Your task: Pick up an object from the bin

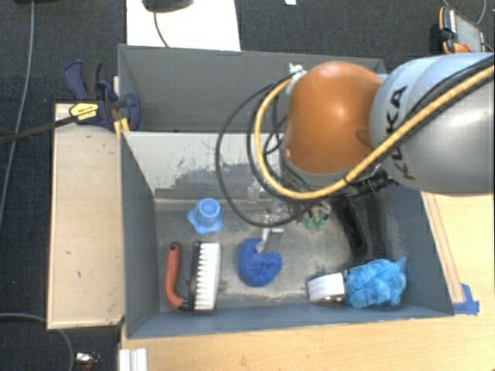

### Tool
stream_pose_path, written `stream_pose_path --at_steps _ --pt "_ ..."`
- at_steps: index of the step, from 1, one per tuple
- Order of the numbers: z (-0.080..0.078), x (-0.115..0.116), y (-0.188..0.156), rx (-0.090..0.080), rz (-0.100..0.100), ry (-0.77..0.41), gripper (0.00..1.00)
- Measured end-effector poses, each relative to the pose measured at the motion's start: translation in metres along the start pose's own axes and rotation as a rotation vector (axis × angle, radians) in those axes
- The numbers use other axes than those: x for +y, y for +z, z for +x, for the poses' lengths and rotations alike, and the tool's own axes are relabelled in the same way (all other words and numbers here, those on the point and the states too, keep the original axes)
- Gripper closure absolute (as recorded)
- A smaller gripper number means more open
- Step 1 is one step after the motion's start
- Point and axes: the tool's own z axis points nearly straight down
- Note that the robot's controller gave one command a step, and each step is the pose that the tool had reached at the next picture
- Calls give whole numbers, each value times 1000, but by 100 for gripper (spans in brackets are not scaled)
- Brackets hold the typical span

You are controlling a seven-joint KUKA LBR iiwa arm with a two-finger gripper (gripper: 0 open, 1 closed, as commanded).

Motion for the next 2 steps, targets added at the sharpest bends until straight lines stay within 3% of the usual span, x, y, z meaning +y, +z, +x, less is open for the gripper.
stream_pose_path --at_steps 1,2 --pt "-2 -1 -4 -8 -1 6 0" --pt "25 -35 148 -6 -2 85 0"
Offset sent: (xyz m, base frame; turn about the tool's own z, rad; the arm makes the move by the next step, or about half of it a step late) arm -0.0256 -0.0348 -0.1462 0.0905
